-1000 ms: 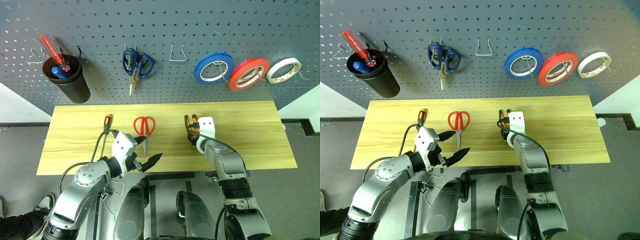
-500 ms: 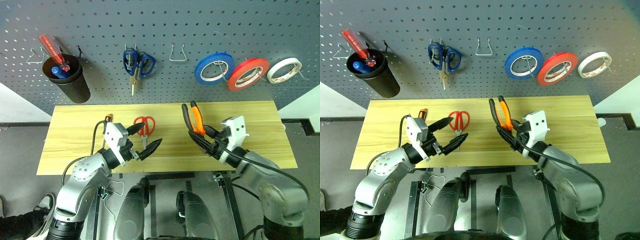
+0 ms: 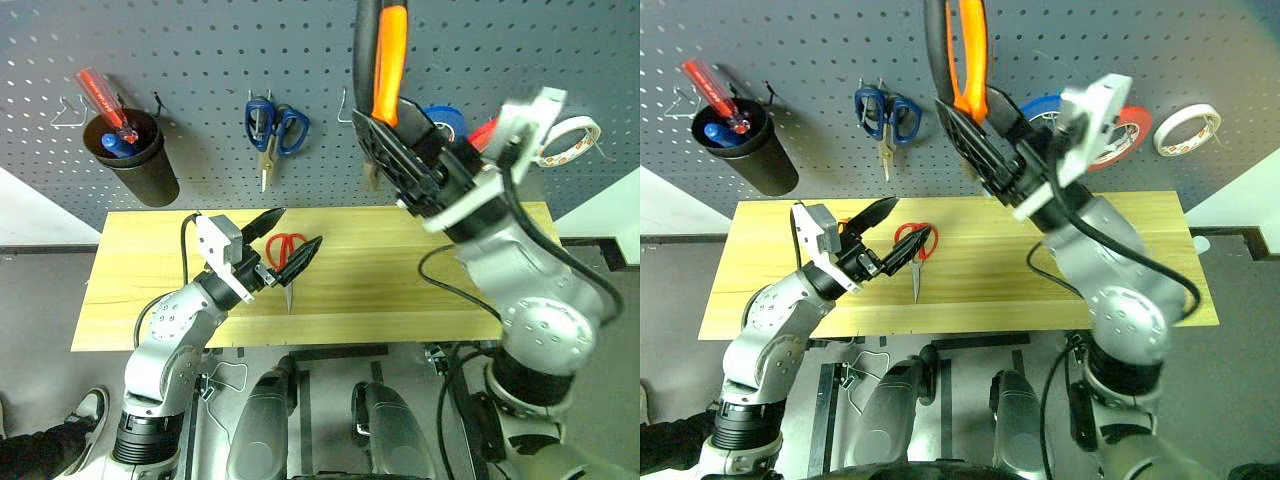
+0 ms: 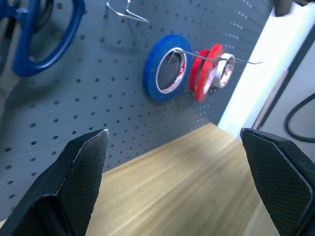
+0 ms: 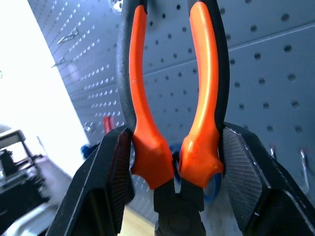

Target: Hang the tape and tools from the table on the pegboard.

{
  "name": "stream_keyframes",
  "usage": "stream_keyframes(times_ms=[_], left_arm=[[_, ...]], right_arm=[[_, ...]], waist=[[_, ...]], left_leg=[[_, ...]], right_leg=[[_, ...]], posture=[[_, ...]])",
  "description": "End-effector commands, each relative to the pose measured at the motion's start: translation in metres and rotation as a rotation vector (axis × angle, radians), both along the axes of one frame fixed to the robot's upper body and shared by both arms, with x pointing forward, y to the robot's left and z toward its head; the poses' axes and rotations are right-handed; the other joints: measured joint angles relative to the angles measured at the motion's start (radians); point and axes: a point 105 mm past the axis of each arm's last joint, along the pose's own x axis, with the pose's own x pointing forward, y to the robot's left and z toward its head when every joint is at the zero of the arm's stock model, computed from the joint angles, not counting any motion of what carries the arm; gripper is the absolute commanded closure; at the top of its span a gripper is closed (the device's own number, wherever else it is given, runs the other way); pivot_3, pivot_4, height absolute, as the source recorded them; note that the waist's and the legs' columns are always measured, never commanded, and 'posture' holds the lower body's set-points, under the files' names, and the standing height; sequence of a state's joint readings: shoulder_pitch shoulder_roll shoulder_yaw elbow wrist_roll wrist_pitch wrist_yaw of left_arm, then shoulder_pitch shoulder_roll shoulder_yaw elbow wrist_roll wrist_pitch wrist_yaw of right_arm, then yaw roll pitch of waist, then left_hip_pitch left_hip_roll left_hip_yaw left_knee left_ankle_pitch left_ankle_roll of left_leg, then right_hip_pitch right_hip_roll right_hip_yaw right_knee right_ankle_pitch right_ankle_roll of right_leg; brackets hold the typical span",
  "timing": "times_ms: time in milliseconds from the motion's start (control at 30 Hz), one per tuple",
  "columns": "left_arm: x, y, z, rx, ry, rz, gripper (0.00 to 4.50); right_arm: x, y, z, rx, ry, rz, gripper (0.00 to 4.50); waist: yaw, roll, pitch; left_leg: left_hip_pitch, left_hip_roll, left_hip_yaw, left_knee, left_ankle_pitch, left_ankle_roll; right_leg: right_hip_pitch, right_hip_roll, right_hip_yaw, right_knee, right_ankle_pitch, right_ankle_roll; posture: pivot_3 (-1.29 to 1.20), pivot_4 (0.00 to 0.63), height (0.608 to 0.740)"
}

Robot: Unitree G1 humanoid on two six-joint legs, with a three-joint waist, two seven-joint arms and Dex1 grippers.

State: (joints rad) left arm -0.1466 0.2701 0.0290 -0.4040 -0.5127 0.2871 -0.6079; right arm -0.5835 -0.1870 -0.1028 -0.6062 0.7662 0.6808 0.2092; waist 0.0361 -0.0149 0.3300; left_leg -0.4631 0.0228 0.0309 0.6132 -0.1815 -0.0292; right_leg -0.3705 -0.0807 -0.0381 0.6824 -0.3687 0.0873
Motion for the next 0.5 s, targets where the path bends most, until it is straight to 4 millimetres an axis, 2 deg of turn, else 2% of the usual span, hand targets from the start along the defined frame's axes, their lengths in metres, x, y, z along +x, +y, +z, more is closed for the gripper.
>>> stream_keyframes(times_ms=[33,233,300,500], left_arm=[[-0.006,-0.002,0.013,-0.028,-0.061,0.004,0.00],[-0.008,-0.003,0.012,-0.039,-0.062,0.016,0.00],[-0.009,-0.004,0.012,-0.041,-0.061,0.017,0.00],[-0.011,-0.004,0.011,-0.043,-0.058,0.022,0.00]], right_arm=[[0.016,0.010,0.011,0.017,-0.089,-0.080,2.20],[0.048,0.022,0.008,0.012,-0.126,-0.176,2.20],[0.058,0.019,0.009,0.026,-0.144,-0.250,2.20],[0.075,0.017,0.017,0.052,-0.173,-0.306,2.20]], waist=[[0.001,0.000,0.000],[0.000,0.000,0.000],[0.000,0.000,0.000],[0.001,0.000,0.000]], left_leg=[[0.000,0.000,0.000,0.000,0.000,0.000],[0.000,0.000,0.000,0.001,0.000,0.000],[0.000,0.000,0.000,0.001,0.000,0.000],[0.000,0.000,0.000,0.001,0.001,0.000]], right_leg=[[0.000,0.000,0.000,0.000,0.000,0.000],[0.000,0.000,0.000,0.001,0.000,0.000],[0.000,0.000,-0.001,0.001,0.000,0.000],[0.000,0.000,-0.001,0.001,0.000,0.000]], posture=[[0.10,0.295,0.714],[0.10,0.297,0.714],[0.10,0.297,0.714],[0.10,0.294,0.714]])
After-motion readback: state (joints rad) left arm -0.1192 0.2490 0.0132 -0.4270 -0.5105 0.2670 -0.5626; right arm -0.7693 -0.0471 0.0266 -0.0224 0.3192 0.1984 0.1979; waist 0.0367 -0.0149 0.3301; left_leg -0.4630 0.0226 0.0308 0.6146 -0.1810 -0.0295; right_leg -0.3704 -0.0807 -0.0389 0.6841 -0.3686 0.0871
